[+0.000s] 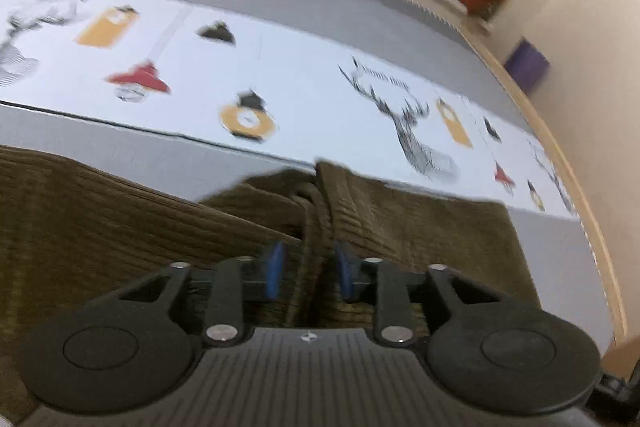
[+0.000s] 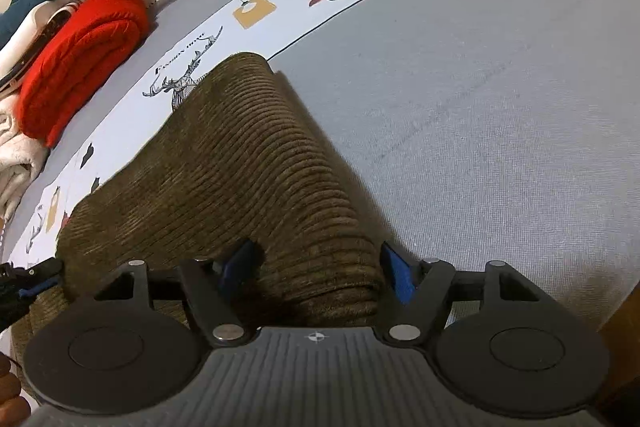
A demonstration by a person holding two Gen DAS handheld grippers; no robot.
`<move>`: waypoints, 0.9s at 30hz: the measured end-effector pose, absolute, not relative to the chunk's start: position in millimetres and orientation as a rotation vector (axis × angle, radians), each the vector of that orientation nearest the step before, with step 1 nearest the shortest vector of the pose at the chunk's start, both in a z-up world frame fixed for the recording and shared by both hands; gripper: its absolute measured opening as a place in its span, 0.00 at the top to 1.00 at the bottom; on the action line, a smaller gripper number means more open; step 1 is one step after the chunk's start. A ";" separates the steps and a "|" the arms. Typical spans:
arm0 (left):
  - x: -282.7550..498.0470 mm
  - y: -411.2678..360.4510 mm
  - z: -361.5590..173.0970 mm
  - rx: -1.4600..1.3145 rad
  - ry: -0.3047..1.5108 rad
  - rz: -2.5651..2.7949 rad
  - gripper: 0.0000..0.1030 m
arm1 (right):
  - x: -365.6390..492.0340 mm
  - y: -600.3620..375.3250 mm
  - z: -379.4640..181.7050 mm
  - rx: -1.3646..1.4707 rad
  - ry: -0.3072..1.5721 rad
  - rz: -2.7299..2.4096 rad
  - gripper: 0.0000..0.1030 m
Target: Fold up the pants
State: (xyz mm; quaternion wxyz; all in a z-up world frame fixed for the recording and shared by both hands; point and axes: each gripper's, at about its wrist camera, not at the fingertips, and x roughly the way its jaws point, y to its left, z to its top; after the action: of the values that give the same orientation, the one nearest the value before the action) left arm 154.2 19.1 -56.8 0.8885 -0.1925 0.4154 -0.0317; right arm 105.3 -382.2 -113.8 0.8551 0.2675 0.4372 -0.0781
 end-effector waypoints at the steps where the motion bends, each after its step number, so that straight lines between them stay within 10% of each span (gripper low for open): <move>1: 146.9 18.4 -52.4 -0.401 0.847 -0.083 0.69 | 104.2 -382.3 -114.5 0.563 0.921 -0.166 0.32; 11: 89.8 -41.1 -97.2 -0.035 1.015 -0.218 0.56 | 95.7 -370.6 -102.6 0.459 0.850 -0.152 0.67; 27: 75.3 9.7 19.2 -0.395 0.717 -0.447 0.08 | 34.5 -194.0 -20.2 -0.325 0.386 0.196 0.73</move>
State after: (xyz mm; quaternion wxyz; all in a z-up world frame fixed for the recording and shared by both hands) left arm 75.3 9.7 19.2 0.8932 -0.1906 0.3455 -0.2156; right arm 34.5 -194.0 -20.2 0.9636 -0.1607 0.1905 0.0966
